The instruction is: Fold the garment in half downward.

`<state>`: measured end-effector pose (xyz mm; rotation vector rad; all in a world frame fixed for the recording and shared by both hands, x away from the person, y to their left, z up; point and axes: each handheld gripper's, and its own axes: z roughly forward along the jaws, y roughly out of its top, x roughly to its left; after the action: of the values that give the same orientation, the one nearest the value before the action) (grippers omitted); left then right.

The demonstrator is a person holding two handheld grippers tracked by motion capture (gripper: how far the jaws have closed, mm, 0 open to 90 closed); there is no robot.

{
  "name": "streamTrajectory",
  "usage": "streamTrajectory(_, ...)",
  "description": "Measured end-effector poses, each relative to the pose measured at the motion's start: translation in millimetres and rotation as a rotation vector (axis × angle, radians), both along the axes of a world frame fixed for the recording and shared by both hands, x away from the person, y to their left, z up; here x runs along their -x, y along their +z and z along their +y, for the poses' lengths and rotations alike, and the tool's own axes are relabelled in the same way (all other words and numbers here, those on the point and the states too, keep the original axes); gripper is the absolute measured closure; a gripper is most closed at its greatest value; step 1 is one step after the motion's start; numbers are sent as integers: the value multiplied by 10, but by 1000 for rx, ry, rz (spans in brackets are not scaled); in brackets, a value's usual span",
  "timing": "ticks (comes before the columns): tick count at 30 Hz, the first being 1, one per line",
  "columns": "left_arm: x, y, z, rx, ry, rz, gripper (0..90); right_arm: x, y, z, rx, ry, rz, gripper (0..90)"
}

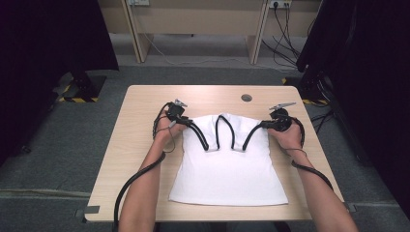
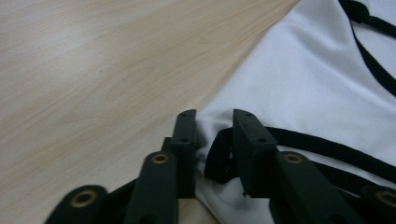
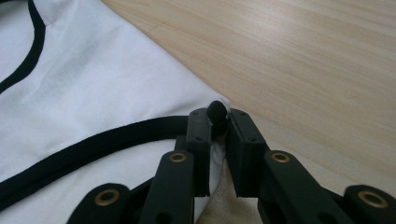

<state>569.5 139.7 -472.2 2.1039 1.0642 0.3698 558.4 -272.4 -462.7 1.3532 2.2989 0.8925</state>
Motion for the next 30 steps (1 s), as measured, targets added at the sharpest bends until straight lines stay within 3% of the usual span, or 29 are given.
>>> streamTrajectory(3,8,28,21,56,15,6,818,10,16,-25,-30,-10,19,823)
streamTrajectory(9,29,206,76,122,1,-23,825,25,138,-103,-135,-19,17,824)
streamTrajectory(18,58,438,165,186,-3,-72,825,31,267,-282,-328,-35,31,825)
streamTrajectory(30,52,591,224,223,7,-107,827,80,431,-399,-368,-27,-1,828)
